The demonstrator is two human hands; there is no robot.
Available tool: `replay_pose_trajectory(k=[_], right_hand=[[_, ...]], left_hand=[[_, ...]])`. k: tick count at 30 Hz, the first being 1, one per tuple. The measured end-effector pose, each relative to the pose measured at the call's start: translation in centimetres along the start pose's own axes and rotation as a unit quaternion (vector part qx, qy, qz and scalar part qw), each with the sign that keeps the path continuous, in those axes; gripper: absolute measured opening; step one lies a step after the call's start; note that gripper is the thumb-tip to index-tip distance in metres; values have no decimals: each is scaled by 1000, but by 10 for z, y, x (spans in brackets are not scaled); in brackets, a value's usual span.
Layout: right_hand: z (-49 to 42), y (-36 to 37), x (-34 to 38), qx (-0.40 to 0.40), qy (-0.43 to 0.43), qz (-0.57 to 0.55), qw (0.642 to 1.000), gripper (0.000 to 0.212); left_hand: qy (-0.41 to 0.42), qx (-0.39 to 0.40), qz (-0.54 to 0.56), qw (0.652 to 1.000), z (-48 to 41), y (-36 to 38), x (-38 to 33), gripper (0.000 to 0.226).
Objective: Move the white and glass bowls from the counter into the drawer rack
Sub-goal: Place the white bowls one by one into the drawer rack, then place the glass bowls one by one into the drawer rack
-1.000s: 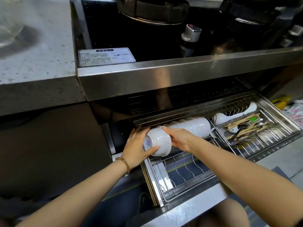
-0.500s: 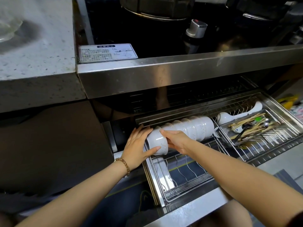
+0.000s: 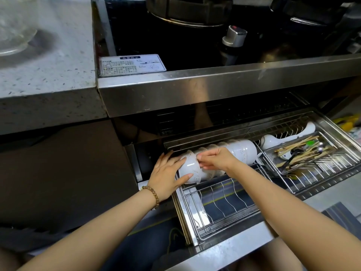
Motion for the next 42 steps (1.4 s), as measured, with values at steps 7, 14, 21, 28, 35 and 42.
replay_pose_trajectory(k=[7, 14, 21, 28, 35, 42], right_hand=[[20, -9, 7, -14, -22, 76, 997, 25], [95, -47, 37, -59, -92, 96, 989, 30], [199, -62, 97, -134, -267, 118, 947, 40], [275, -26, 180, -126, -389, 139, 902, 48], [293, 34, 252, -78, -452, 188, 869, 68], [276, 98, 311, -32, -471, 223, 853, 67]], left_hand=[[-12, 29, -5, 1000, -1, -6, -8, 63], [-5, -6, 88, 996, 6, -51, -39, 61], [113, -101, 117, 981, 31, -154, -101, 61], [216, -221, 67, 949, 83, -281, -144, 71], [203, -335, -33, 920, 134, -392, -119, 66], [95, -361, -84, 924, 159, -449, -45, 73]])
Point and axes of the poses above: each hand's wrist, its own z-axis away from the middle knuckle, its own y-axis out of the palm, x = y × z, the point moved 3 cm from there along -z, towards the middle knuckle, and after that the axes turned 4 degrees about y, right-handed, at the moved point
